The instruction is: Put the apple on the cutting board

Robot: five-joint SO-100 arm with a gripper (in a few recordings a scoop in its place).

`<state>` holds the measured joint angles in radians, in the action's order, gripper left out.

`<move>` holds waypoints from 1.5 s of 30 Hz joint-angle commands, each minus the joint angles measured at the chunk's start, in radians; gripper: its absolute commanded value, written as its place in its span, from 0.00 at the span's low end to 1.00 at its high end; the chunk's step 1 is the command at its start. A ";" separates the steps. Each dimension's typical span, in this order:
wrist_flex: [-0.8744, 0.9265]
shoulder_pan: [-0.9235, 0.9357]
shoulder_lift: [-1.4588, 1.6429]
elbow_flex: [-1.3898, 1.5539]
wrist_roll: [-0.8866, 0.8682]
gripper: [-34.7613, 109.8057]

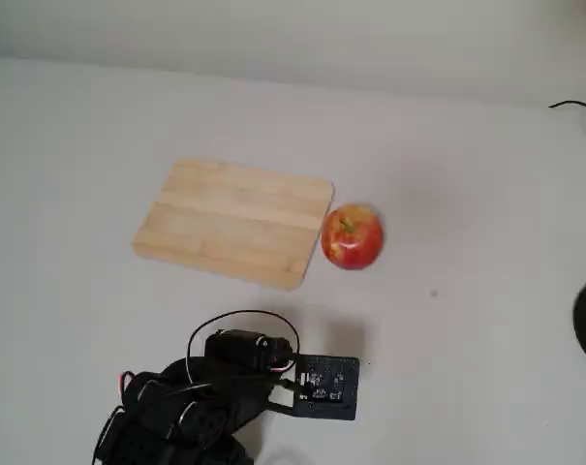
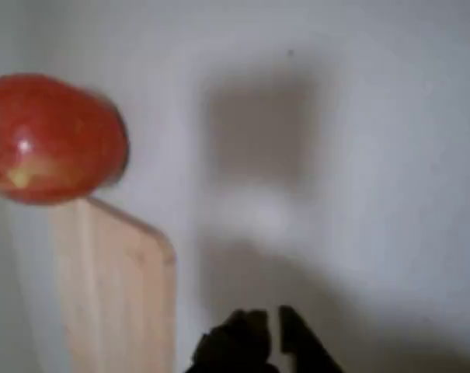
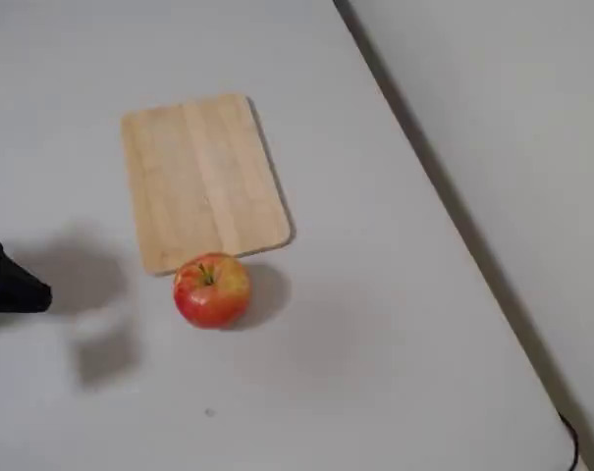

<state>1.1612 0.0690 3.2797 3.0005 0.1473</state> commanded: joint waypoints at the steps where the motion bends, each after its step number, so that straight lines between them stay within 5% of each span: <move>1: 0.006 0.011 0.009 0.000 -0.008 0.24; 7: 0.002 0.009 0.009 0.000 -0.002 0.33; 12: -0.058 0.011 0.009 -0.041 0.222 0.36; 16: -0.060 0.052 -0.015 -0.135 0.293 0.54; 27: 0.000 0.014 -1.143 -0.930 0.291 0.76; 45: 0.176 0.083 -2.191 -1.868 0.259 0.75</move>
<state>1.3223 0.1350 1.1582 1.2931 0.4142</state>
